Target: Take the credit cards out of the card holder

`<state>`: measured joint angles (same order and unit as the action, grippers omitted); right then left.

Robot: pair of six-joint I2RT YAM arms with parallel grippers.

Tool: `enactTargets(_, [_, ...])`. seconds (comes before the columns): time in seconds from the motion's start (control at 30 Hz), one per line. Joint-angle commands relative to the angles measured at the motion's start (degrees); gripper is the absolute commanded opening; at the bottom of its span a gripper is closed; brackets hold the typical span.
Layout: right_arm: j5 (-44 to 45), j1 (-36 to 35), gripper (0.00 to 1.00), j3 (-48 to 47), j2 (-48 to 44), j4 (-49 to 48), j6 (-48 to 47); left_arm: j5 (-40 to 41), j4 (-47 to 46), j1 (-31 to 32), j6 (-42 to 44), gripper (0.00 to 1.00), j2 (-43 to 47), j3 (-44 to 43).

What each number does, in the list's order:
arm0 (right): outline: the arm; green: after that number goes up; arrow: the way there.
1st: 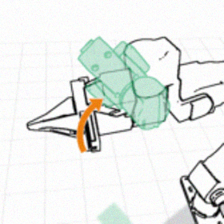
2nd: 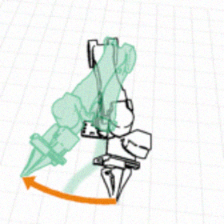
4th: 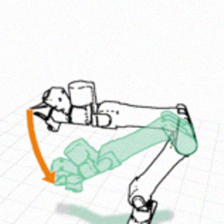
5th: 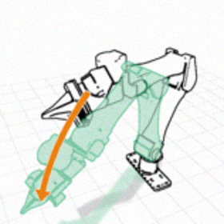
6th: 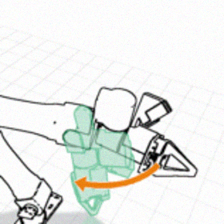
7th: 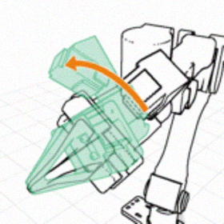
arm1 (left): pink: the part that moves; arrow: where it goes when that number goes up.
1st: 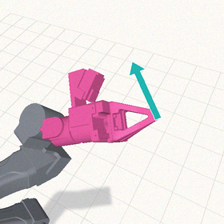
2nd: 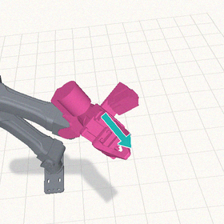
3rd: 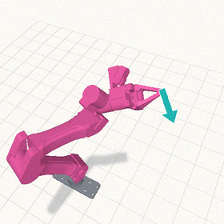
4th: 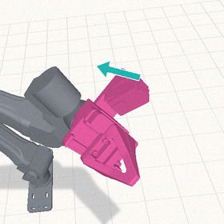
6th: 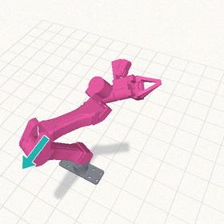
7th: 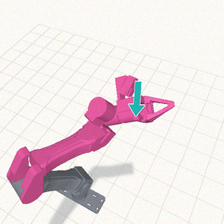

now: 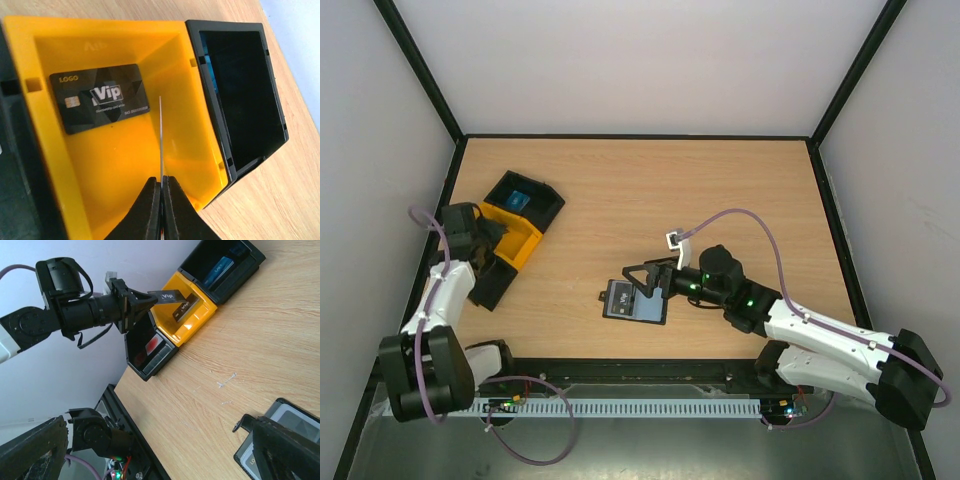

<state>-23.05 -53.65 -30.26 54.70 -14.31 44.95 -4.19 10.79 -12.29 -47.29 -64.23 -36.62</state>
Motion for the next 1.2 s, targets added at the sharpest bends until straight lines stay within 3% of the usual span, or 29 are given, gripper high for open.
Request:
enactTargets(0.0, [1.9, -0.3, 0.98, -1.2, -0.8, 1.5, -1.0, 1.7, -3.5, -0.4, 2.0, 0.03, -3.3, -3.7])
enactTargets(0.2, [2.1, -0.3, 0.98, -2.1, 0.5, 2.0, -2.6, 5.9, -3.8, -0.5, 3.1, 0.03, -6.3, -5.7])
enactTargets(1.17, [2.1, -0.1, 0.98, -2.6, 4.3, 2.1, -3.9, 7.2, -6.0, -0.8, 3.5, 0.03, -17.9, -7.2])
